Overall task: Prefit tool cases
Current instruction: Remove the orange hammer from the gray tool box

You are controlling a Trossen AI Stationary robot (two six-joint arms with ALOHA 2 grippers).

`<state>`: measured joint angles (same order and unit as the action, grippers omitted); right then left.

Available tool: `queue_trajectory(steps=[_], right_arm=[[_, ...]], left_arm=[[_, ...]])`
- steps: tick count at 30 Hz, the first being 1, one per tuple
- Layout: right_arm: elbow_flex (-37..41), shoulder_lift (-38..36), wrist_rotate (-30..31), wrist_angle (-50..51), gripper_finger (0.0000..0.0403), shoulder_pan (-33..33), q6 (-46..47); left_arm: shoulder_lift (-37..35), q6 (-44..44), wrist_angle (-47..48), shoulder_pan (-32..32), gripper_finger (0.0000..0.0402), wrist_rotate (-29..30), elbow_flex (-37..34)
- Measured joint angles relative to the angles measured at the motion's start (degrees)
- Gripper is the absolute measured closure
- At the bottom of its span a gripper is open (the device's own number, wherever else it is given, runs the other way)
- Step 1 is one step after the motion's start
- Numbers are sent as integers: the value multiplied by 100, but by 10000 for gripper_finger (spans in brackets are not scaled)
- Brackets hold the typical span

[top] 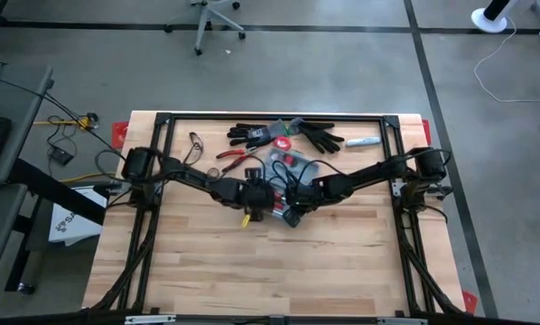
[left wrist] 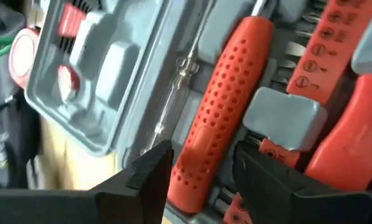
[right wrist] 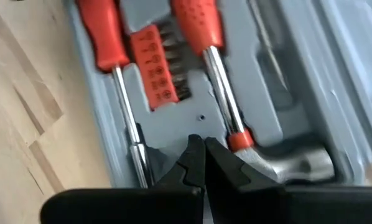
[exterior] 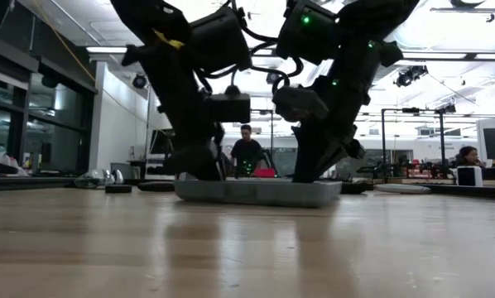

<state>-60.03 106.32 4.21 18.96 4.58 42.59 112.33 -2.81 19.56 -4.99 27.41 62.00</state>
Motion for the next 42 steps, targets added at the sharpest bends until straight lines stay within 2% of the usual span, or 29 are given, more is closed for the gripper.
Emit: queue_trajectory(steps=[3,6,8,9,13,16,24,31,37,42], right_arm=[[-2,0,-20,-28,403,6,0],[-4,0,-10,-49,403,29,2],[-5,0,17,-50,403,49,5],[-7,0,18,-54,403,63,7],[-3,-110,5,-74,403,133,50],[19,-291,121,29,403,214,99],[14,-603,373,86,403,552,510],[0,-588,345,57,403,857,796],[0,-302,330,75,403,803,794],[-22,-173,184,35,403,561,571]], left_arm=[[4,71,-164,182,259,-471,0],[4,83,-233,353,327,-859,2],[-9,107,-318,442,379,-1307,12],[-7,137,-329,492,389,-1617,14],[-40,467,-139,602,400,-2288,66],[-208,676,130,592,401,-2500,142],[-1038,471,367,568,401,-2193,373],[-1390,863,1419,585,401,-1988,210],[-1264,1471,1006,655,401,-2513,-815],[-1292,1968,129,522,401,-2945,-1203]])
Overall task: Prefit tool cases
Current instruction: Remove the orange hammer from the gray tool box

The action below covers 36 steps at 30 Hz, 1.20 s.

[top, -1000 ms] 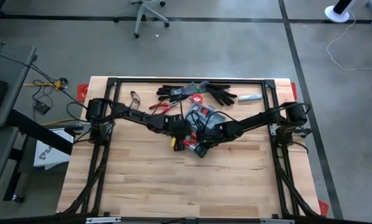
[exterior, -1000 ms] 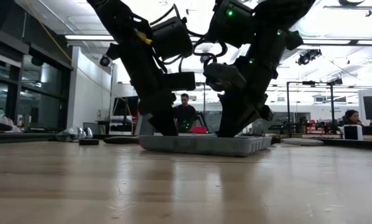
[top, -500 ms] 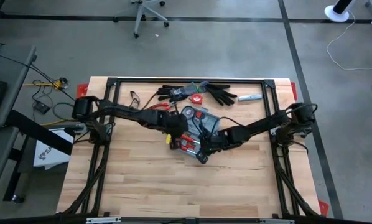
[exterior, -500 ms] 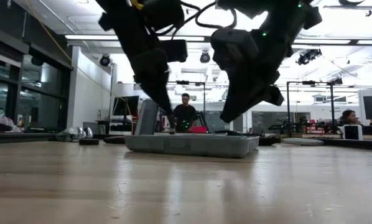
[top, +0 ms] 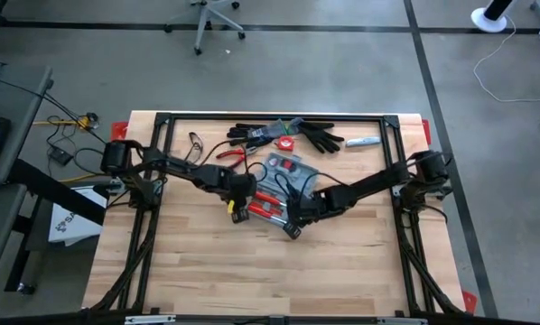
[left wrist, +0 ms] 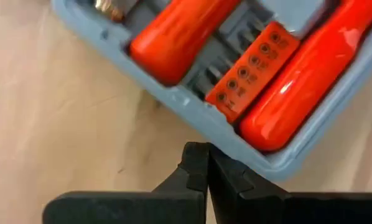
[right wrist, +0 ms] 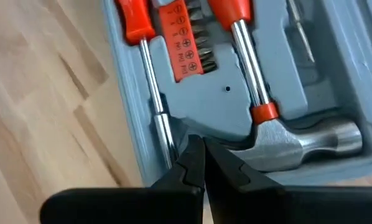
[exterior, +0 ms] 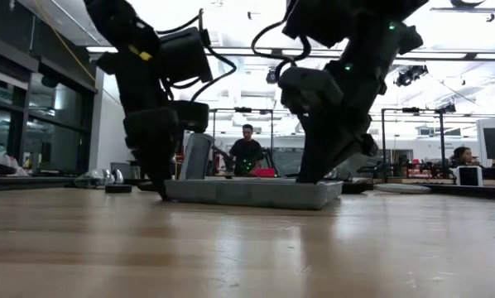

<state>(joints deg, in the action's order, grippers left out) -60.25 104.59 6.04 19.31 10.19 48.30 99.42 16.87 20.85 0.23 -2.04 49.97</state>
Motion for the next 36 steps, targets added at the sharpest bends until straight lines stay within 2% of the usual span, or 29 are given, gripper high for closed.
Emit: queue_trajectory(steps=[5,7,10,18,23,29,36], right_arm=[[10,-8,-112,46,403,-291,-227],[15,-32,-133,22,403,-353,-254],[17,-181,-193,83,403,-343,-272],[20,-1054,163,729,403,-336,-242],[17,-1232,112,973,403,-547,-470],[17,-847,-151,962,403,-765,-690],[-27,109,-740,827,403,-918,-731]], left_arm=[[46,254,-518,-168,401,-313,60],[56,286,-764,-204,402,-670,78],[42,449,-788,-278,402,-852,81],[-225,561,-753,-457,402,-619,84],[-766,558,-747,-428,402,-122,86],[-1289,465,-759,-269,402,392,94],[-1230,82,-738,-120,402,426,97]])
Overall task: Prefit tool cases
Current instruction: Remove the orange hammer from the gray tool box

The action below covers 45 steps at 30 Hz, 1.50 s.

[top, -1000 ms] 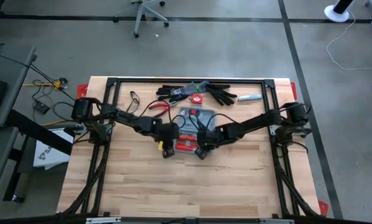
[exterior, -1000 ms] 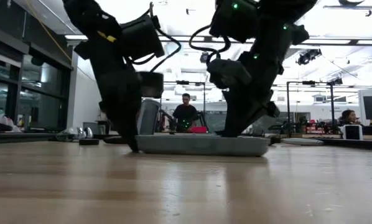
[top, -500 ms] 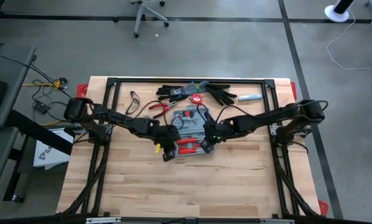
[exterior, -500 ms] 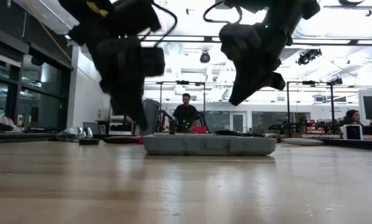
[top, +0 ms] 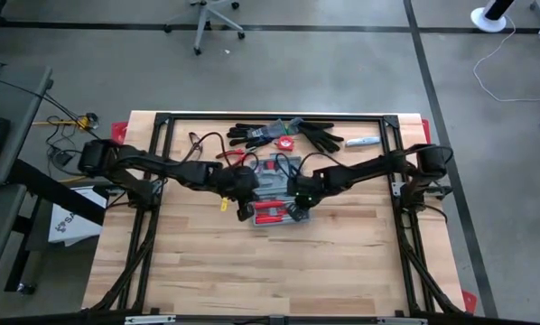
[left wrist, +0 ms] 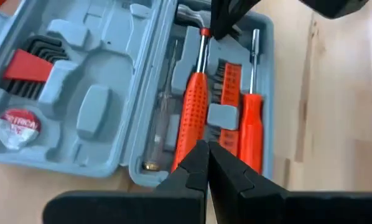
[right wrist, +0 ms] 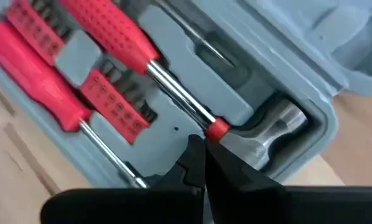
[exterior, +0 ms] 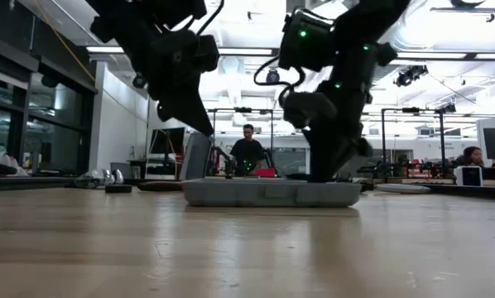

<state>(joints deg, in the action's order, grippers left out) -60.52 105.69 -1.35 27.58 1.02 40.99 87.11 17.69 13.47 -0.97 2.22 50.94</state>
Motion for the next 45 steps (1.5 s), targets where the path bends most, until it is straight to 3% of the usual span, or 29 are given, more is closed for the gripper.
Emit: queue_trajectory(steps=[7,16,20,27,32,45], right_arm=[[20,69,-72,-402,403,78,33],[58,-249,172,-435,403,102,76],[57,-604,351,-254,403,101,81],[51,-384,435,15,403,38,-52],[9,-3,172,-97,403,-17,-106],[26,59,73,-427,403,-37,-101]], left_arm=[[85,-720,11,52,385,87,-5],[256,-630,9,44,282,-44,-11],[262,-485,8,55,254,-11,-9],[262,-472,-9,52,247,24,-9],[262,-479,-23,-2,247,-24,-9],[560,-1037,91,-327,247,-2,-7]])
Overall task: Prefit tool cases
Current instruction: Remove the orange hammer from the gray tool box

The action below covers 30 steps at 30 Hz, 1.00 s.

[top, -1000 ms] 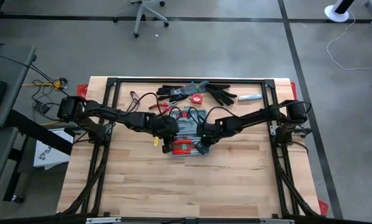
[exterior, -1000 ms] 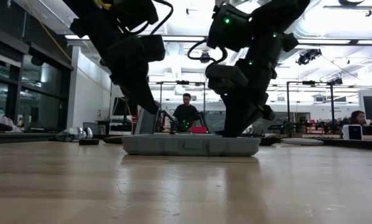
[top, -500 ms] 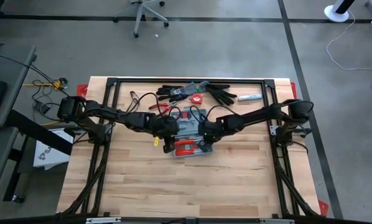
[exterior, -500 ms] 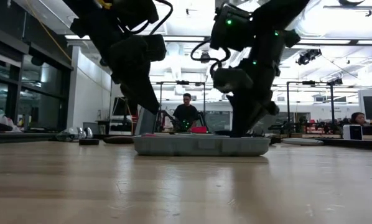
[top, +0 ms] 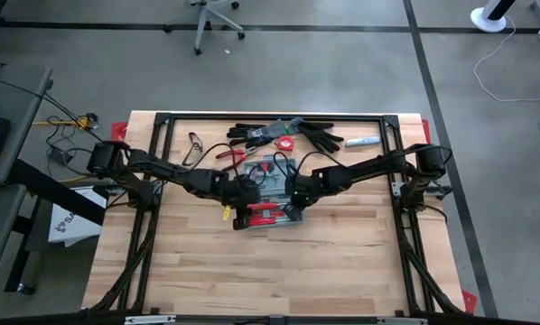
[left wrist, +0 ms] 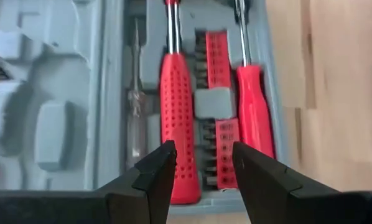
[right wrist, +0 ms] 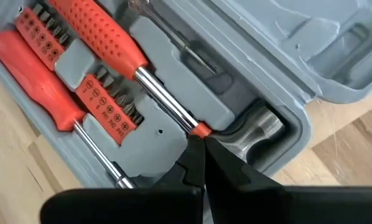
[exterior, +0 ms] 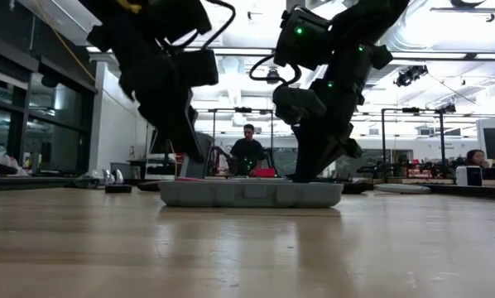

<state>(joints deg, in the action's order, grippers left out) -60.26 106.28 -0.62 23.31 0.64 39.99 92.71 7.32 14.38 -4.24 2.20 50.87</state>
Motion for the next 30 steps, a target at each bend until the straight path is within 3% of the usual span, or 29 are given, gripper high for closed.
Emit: queue_trajectory(steps=[6,10,17,24,30], right_arm=[[3,0,3,1,403,0,1],[8,0,4,-20,403,0,2],[12,7,6,-102,403,-1,-42],[16,7,5,-87,403,3,-42],[23,12,-24,-79,403,13,-42]], left_arm=[[432,-488,-61,-297,247,994,0],[709,-994,-171,-478,247,1359,16],[1177,-1489,-353,-683,247,2991,28],[1648,-2021,-529,-659,247,3254,64],[1705,-2159,-1088,-523,249,3076,29]])
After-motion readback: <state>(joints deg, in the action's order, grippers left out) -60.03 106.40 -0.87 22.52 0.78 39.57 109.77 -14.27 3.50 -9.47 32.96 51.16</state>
